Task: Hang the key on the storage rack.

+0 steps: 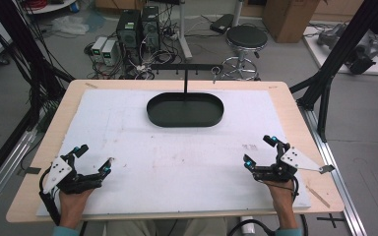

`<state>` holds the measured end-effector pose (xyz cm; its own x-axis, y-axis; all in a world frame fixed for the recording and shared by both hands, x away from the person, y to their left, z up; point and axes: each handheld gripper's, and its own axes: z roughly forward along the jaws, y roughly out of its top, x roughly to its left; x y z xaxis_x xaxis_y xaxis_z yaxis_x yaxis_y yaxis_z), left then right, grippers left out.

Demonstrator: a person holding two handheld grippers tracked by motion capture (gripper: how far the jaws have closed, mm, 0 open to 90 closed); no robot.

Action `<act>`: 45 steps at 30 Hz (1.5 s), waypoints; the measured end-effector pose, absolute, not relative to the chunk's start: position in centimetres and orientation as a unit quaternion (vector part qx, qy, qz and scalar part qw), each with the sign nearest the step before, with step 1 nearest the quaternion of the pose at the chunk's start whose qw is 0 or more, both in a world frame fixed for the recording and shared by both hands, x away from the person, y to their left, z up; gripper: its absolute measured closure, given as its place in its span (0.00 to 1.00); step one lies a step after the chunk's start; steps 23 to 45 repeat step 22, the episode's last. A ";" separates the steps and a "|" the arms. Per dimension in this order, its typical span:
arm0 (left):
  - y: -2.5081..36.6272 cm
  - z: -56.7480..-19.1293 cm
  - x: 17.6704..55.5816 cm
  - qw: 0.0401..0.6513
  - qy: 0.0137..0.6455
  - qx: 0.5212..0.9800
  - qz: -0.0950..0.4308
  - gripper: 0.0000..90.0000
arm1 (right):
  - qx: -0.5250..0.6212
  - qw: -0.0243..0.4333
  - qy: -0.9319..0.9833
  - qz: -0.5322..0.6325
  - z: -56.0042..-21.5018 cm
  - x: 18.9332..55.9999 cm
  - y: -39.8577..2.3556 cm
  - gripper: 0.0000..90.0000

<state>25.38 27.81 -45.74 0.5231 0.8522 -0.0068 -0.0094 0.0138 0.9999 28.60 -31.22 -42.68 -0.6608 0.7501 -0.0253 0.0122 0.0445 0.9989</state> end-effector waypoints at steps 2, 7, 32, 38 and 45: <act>27.8 -45.7 25.4 0.623 0.345 0.611 0.346 0.03 | 0.292 0.300 0.661 0.622 -43.3 28.5 -31.3 0.01; 27.9 -45.7 25.4 0.623 0.346 0.611 0.345 0.03 | 0.297 0.303 0.656 0.624 -44.6 28.5 -31.7 0.01; 27.8 -45.8 25.3 0.623 0.344 0.611 0.348 0.03 | 0.299 0.309 0.659 0.617 -45.7 28.4 -31.6 0.01; 27.8 -45.8 25.3 0.623 0.344 0.611 0.348 0.03 | 0.299 0.309 0.659 0.617 -45.7 28.4 -31.6 0.01; 27.8 -45.8 25.3 0.623 0.344 0.611 0.348 0.03 | 0.299 0.309 0.659 0.617 -45.7 28.4 -31.6 0.01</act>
